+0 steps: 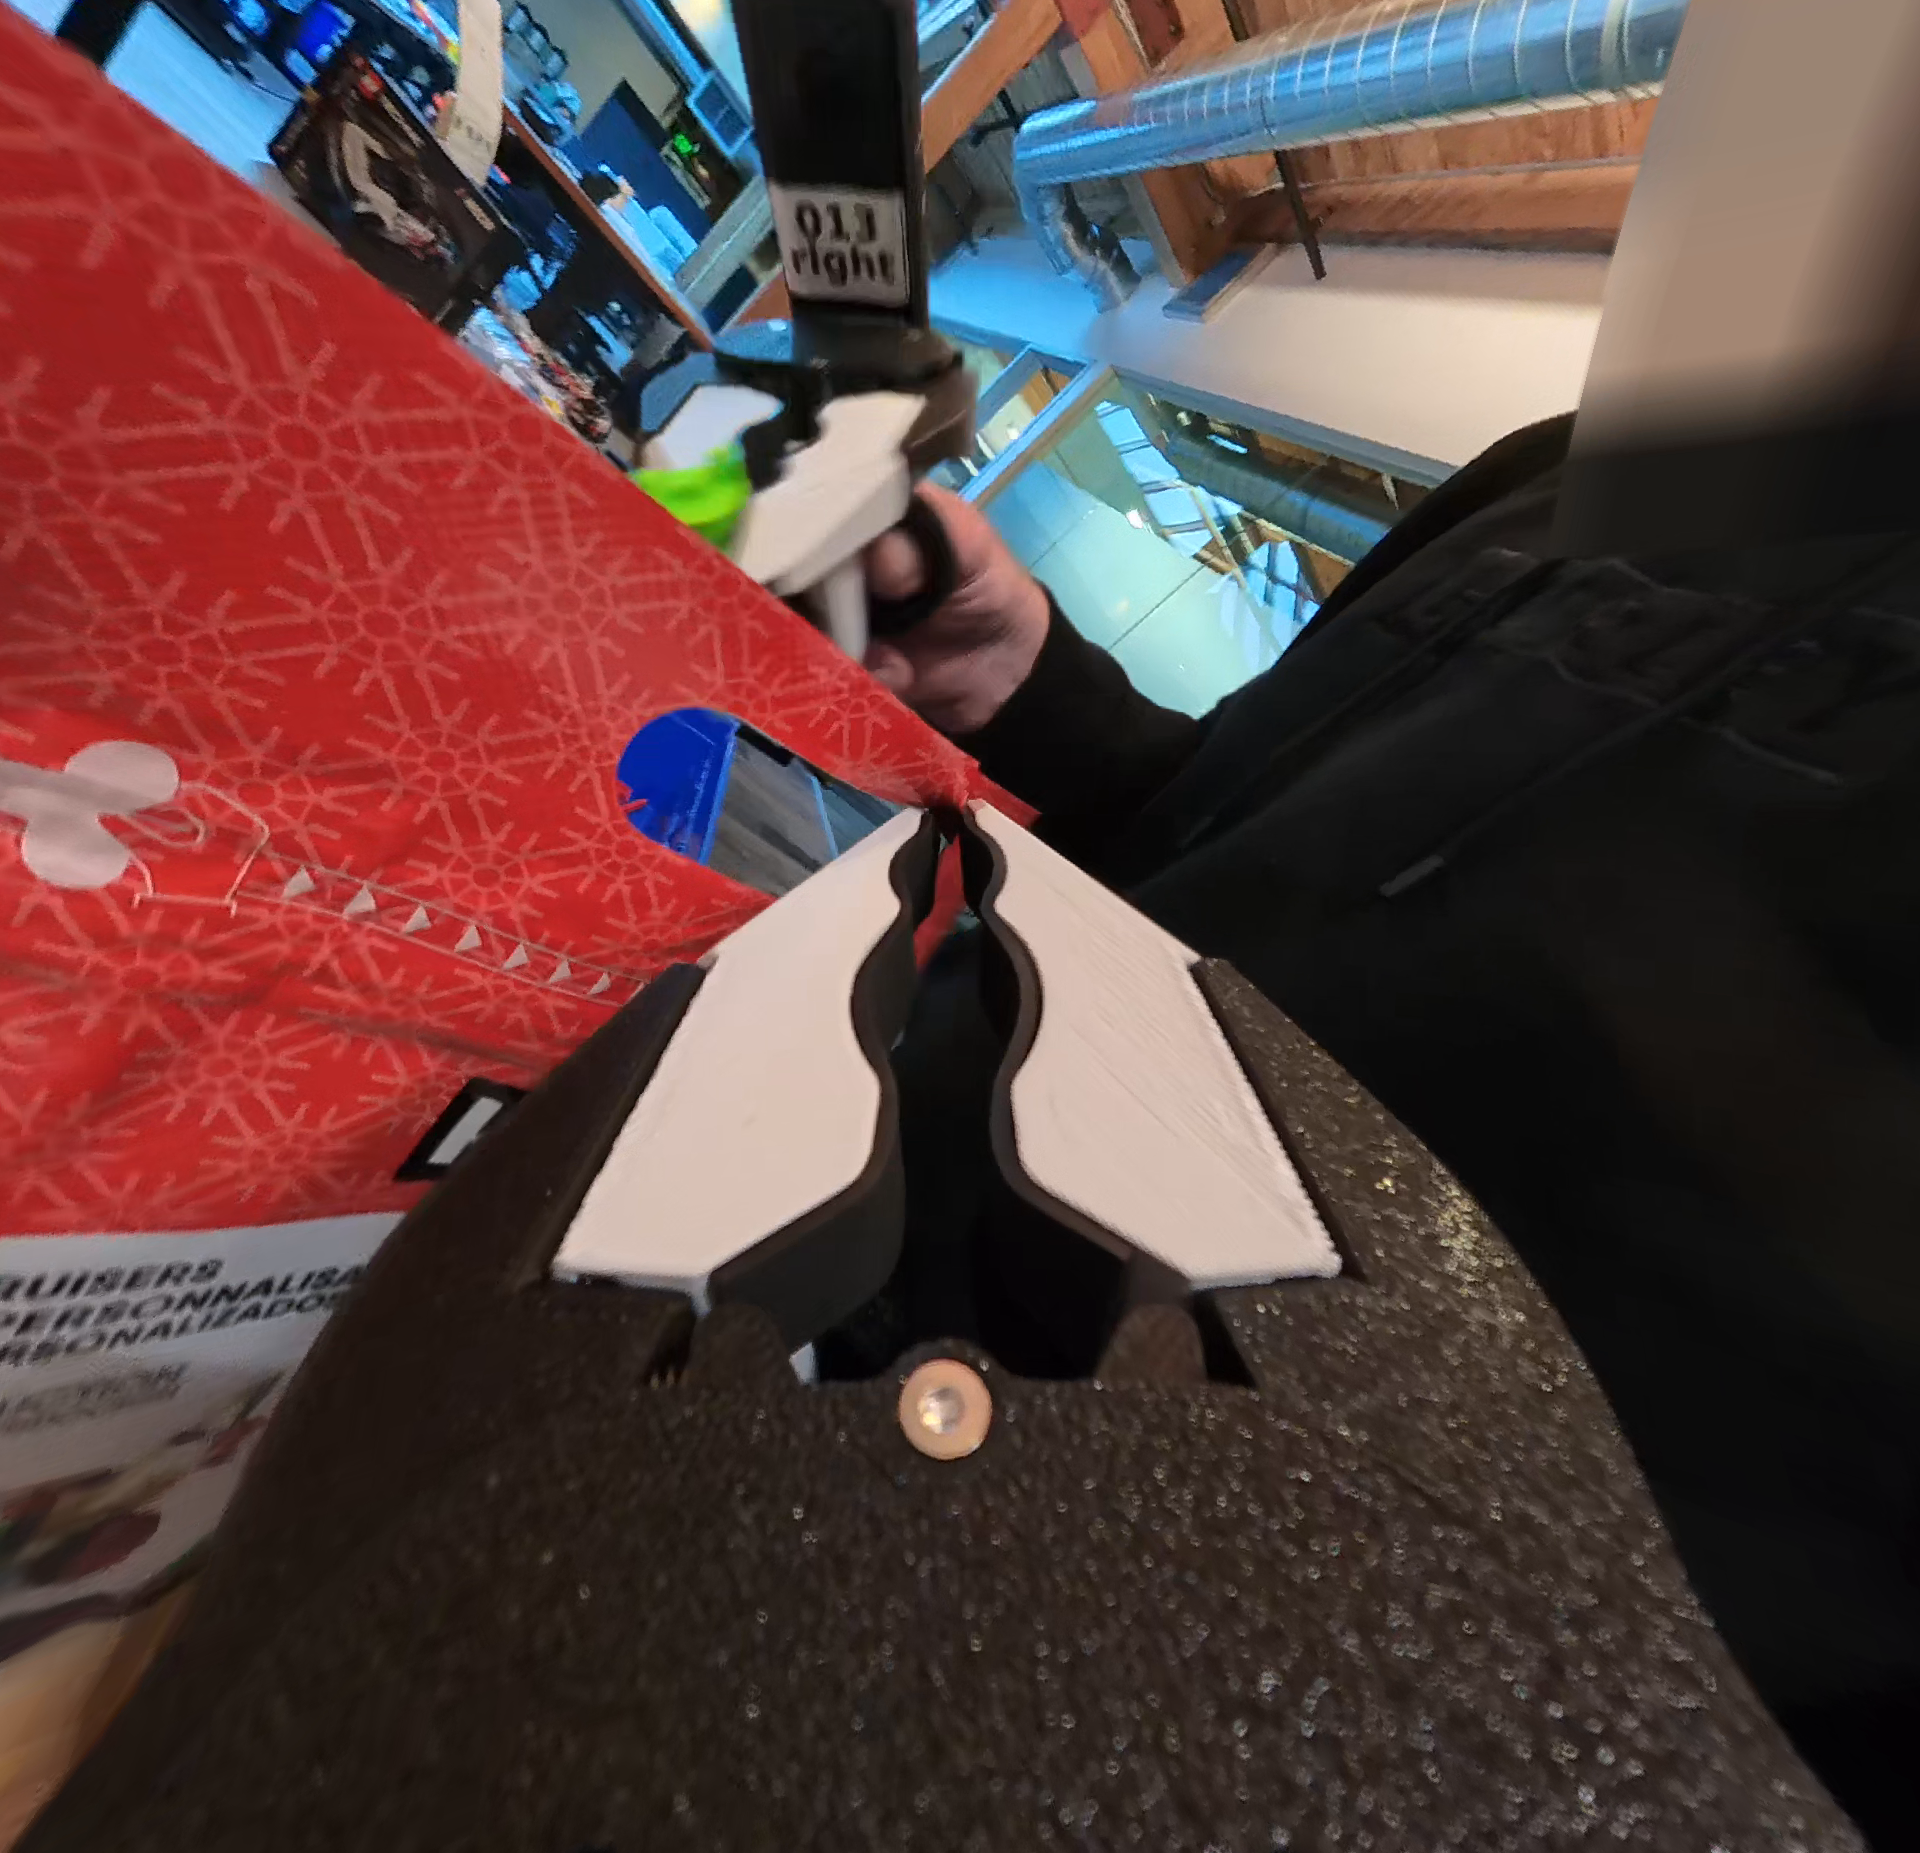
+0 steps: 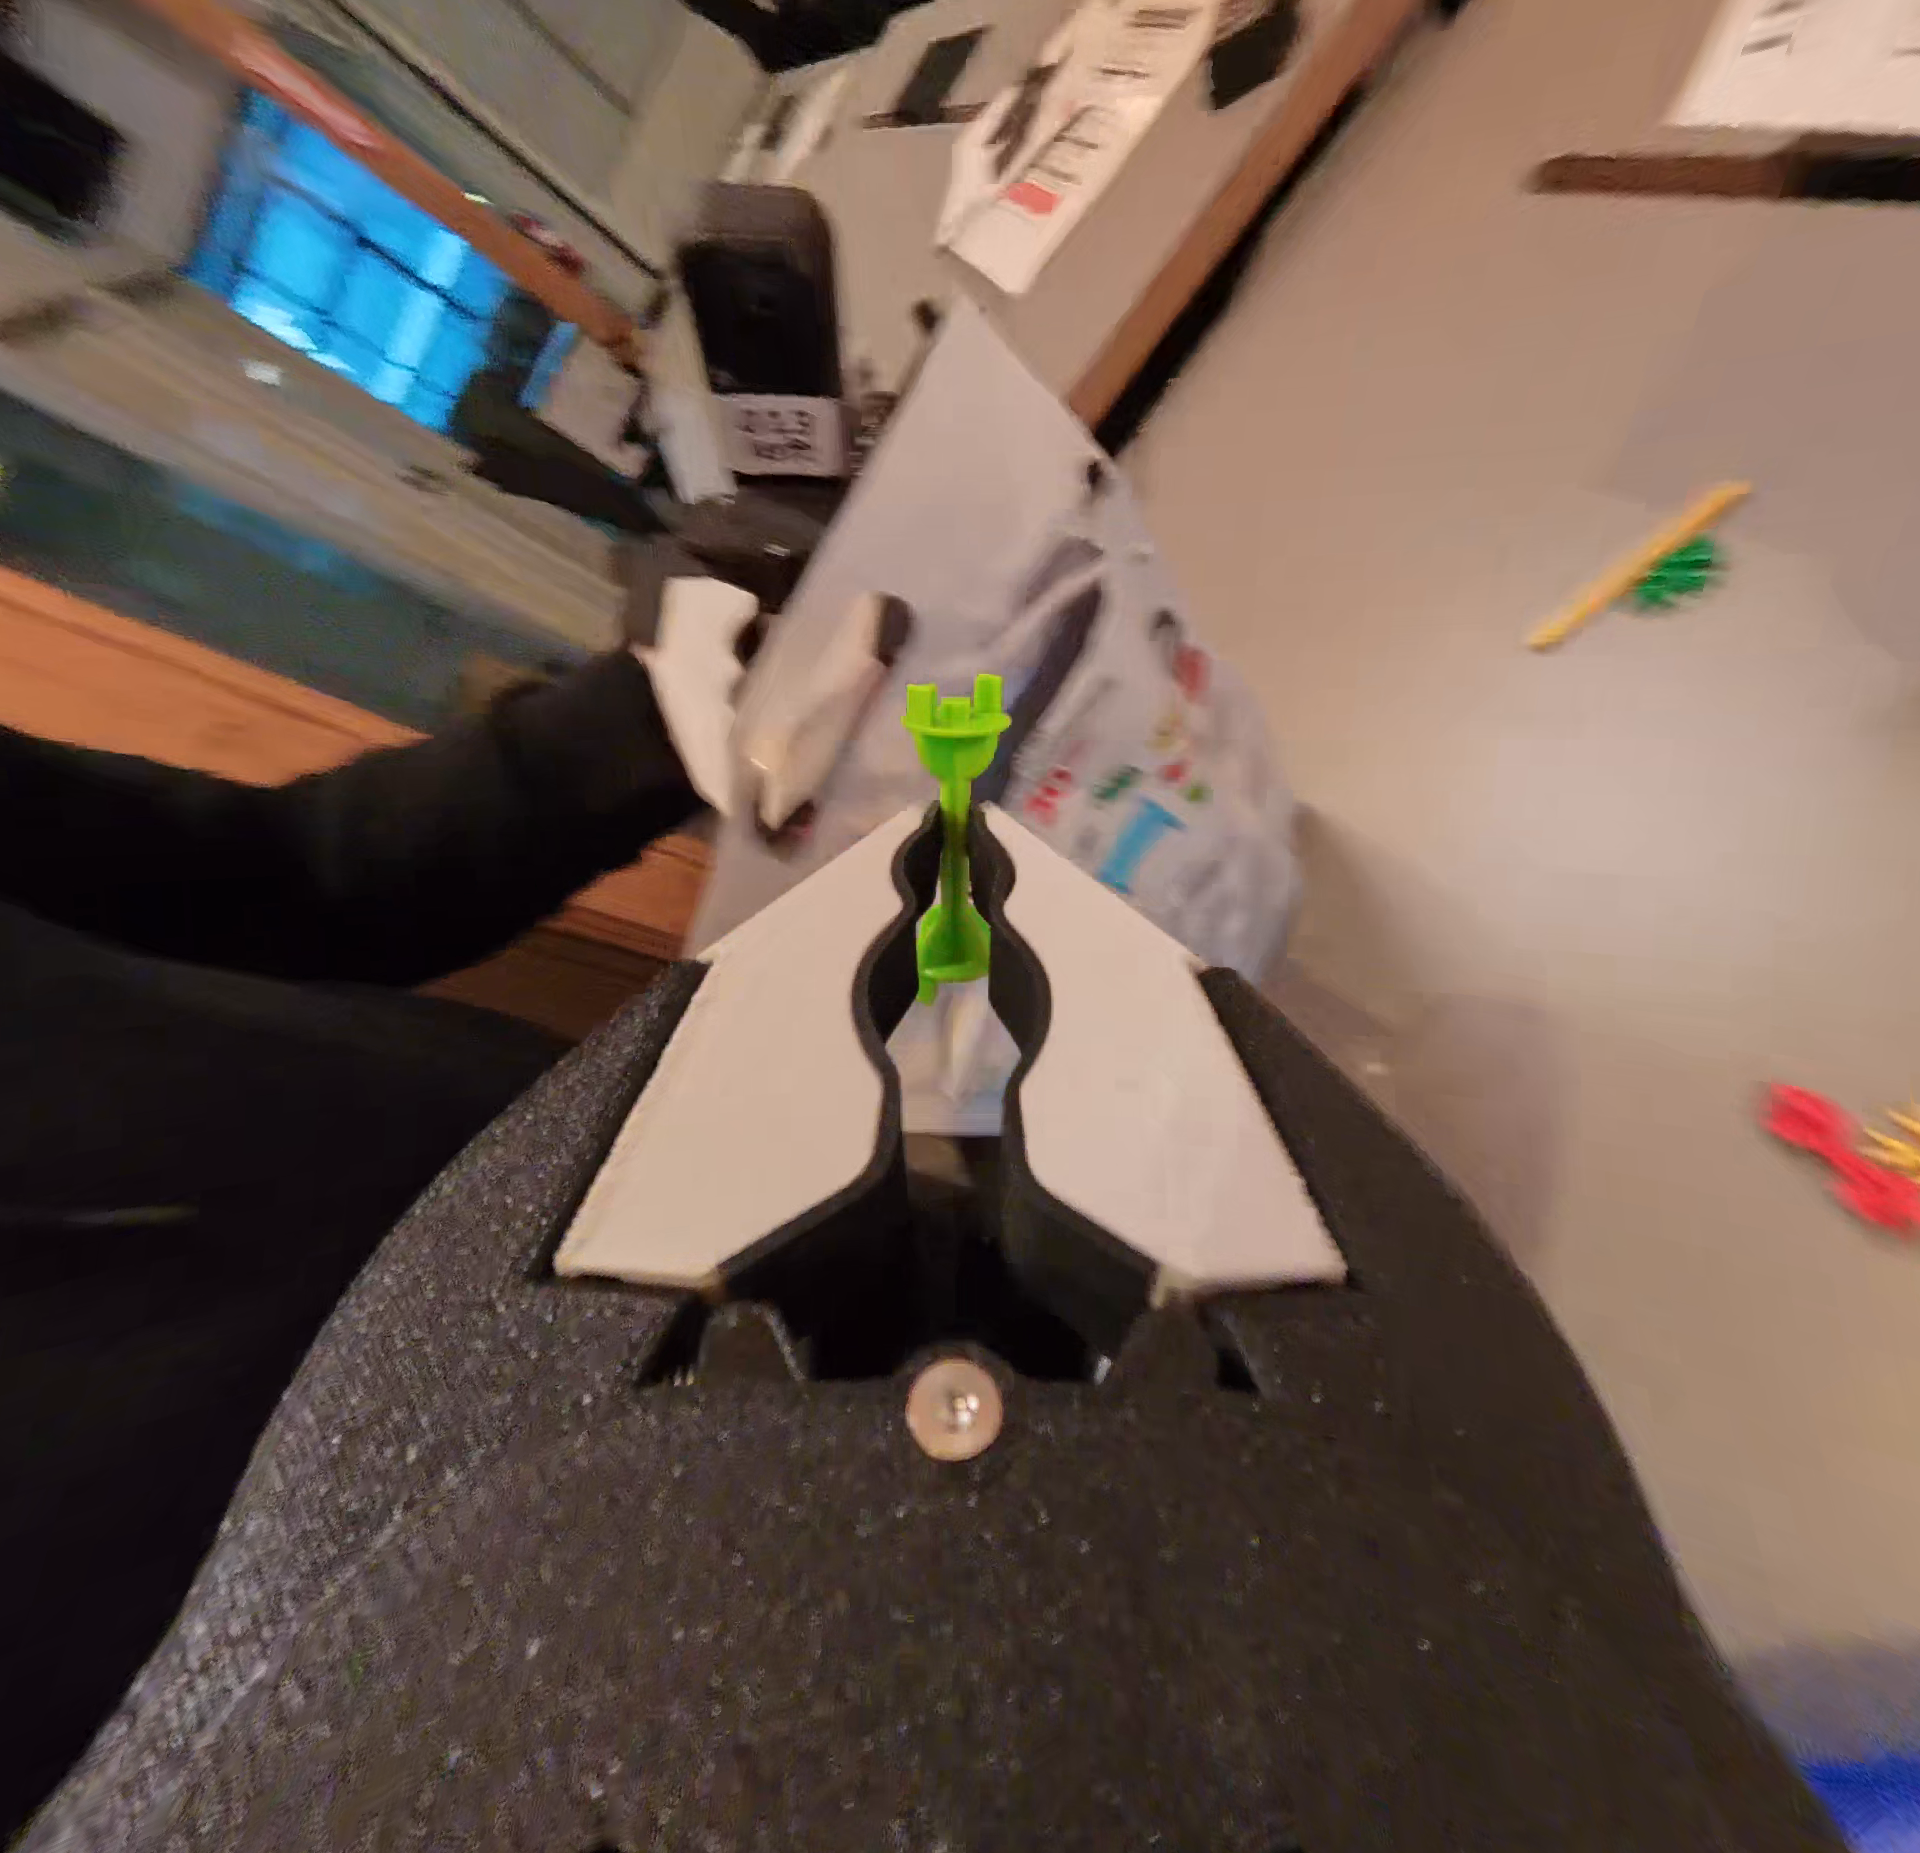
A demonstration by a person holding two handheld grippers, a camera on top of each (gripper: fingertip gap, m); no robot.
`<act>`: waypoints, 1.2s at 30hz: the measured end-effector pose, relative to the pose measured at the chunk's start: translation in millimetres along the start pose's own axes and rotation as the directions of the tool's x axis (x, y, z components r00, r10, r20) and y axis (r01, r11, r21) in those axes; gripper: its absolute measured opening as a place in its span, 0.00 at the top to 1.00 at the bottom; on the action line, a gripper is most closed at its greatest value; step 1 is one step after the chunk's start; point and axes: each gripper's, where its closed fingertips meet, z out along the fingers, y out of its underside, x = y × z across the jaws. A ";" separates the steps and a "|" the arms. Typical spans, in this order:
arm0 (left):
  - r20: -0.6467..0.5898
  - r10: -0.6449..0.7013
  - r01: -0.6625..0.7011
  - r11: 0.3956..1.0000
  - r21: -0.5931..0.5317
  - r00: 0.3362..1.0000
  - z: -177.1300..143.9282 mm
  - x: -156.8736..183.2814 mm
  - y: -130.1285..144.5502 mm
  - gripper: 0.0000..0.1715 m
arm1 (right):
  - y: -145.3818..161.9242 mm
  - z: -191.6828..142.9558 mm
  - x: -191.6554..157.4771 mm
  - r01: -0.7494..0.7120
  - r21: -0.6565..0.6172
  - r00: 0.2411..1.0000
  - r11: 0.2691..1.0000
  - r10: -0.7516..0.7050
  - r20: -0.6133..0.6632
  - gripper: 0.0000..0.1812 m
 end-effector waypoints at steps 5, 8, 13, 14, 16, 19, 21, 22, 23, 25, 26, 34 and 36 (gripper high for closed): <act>-0.069 0.014 -0.017 0.999 -0.041 0.998 10.4 7.8 9.7 0.99 | 16.6 53.6 -6.9 -0.155 -0.144 0.978 0.977 0.173 0.121 0.99; -0.099 0.031 -0.036 0.998 -0.053 0.995 16.0 11.7 14.9 0.99 | 27.2 72.6 0.3 -0.247 -0.203 0.952 0.947 0.277 0.133 0.99; -0.114 0.051 -0.056 0.998 -0.042 0.992 21.6 14.7 19.8 0.99 | 50.9 89.5 10.6 -0.245 -0.298 0.964 0.923 0.265 0.029 0.99; -0.116 0.054 -0.060 0.997 -0.045 0.992 22.7 15.5 21.1 0.99 | 54.0 89.6 15.9 -0.195 -0.317 0.980 0.928 0.197 -0.026 0.99; -0.107 0.073 -0.078 0.996 -0.053 0.992 25.1 16.2 23.4 0.99 | 61.6 88.7 25.6 -0.127 -0.378 0.989 0.917 0.088 -0.120 0.99; -0.081 0.102 -0.106 0.993 -0.049 0.992 26.6 15.7 23.1 0.99 | 69.4 81.4 47.0 -0.025 -0.475 0.959 0.880 -0.112 -0.259 0.99; -0.069 0.108 -0.111 0.993 -0.049 0.992 25.6 14.5 23.4 0.99 | 68.7 76.9 50.2 0.029 -0.520 0.935 0.854 -0.207 -0.288 0.99; -0.071 0.107 -0.111 0.993 -0.044 0.992 24.8 14.8 22.8 1.00 | 67.0 78.8 44.0 0.016 -0.510 0.946 0.860 -0.179 -0.272 0.99; -0.072 0.107 -0.111 0.993 -0.043 0.992 24.6 14.9 22.7 1.00 | 66.1 80.7 36.5 0.016 -0.511 0.956 0.859 -0.163 -0.245 0.99; -0.084 0.110 -0.115 0.991 -0.061 0.990 26.6 16.8 25.3 1.00 | 53.7 92.1 3.6 -0.082 -0.429 0.994 0.900 0.042 -0.102 0.99; -0.089 0.109 -0.116 0.990 -0.077 0.990 28.4 17.3 27.8 0.99 | 48.1 95.9 -7.0 -0.150 -0.399 0.988 0.905 0.149 -0.034 0.99; -0.106 0.146 -0.158 0.981 -0.116 0.984 31.4 23.5 36.7 1.00 | 91.1 103.6 -0.1 -0.171 -0.549 0.984 0.818 0.168 -0.055 0.99; -0.116 0.148 -0.164 0.977 -0.135 0.982 33.5 28.6 41.6 1.00 | 103.0 101.0 27.1 -0.080 -0.603 0.982 0.793 -0.041 -0.185 0.99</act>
